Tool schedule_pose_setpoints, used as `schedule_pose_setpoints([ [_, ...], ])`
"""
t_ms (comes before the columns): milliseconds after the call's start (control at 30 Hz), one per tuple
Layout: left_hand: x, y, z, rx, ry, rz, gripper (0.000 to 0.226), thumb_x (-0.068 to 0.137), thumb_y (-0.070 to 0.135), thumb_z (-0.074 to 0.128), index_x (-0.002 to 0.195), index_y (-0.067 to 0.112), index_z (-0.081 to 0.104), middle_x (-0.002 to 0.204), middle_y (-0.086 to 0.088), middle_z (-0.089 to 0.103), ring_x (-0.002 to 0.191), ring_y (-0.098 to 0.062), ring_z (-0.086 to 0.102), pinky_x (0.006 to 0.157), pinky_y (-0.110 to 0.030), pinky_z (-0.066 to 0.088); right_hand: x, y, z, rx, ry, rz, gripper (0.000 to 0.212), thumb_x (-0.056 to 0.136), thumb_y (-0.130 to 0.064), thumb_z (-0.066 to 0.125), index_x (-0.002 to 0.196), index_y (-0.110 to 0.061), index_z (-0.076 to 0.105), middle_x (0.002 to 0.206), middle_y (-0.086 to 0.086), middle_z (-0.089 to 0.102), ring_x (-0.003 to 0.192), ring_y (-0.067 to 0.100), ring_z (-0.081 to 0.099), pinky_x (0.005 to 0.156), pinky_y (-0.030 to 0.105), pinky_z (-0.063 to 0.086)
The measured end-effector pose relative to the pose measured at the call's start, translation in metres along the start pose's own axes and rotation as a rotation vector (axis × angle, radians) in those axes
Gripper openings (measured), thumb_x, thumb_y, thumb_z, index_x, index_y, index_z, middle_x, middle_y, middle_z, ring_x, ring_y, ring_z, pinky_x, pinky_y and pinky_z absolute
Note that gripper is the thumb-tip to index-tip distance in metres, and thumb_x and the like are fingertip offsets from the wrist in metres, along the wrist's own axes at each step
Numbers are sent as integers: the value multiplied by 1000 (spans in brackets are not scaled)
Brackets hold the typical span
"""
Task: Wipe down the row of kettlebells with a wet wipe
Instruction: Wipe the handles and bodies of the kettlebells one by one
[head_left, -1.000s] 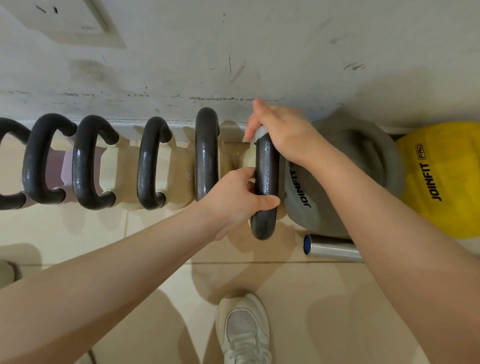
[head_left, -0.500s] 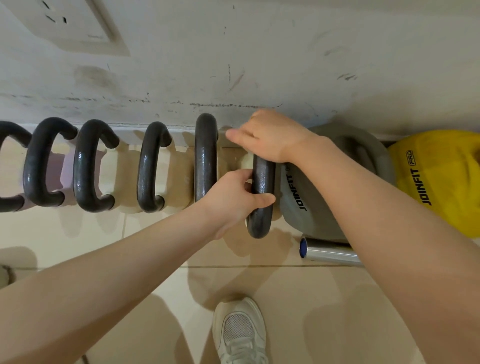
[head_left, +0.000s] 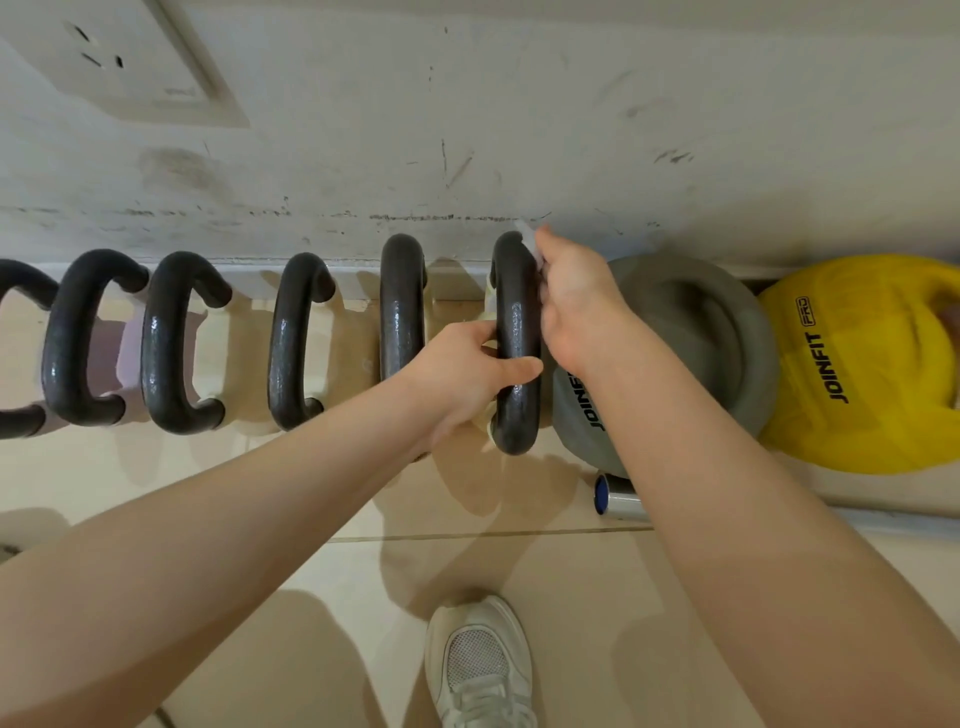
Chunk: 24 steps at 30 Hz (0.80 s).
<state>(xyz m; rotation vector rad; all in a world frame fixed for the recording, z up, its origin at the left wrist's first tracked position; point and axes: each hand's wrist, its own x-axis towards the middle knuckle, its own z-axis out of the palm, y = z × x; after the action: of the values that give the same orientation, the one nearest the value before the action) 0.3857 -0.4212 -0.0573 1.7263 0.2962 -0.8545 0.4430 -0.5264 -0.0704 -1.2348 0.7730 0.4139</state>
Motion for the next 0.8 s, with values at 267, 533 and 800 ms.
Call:
schedule_pose_setpoints([
  [267,-3,7,3,-46,-23,-41,33,86,14,63,119,15,58,107,-4,69,98,-15,65,94,-30,49,-15,12,-19,119,-102,63,53,99,-40,29,118,2,54,109,18,63,96,27,62,82,35,50],
  [533,-28,3,-3,-104,164,-47,47,92,27,50,138,22,39,127,1,52,118,-18,48,99,-31,36,-44,74,-28,-122,-98,-37,59,90,-62,29,113,-19,62,100,1,65,90,16,61,86,28,51],
  [800,-55,-8,-21,-120,171,76,15,91,21,54,103,20,63,100,-4,65,111,-27,60,103,-41,45,-75,130,-37,-320,29,-421,27,101,-26,28,118,-28,48,115,-11,57,109,-3,51,94,11,36],
])
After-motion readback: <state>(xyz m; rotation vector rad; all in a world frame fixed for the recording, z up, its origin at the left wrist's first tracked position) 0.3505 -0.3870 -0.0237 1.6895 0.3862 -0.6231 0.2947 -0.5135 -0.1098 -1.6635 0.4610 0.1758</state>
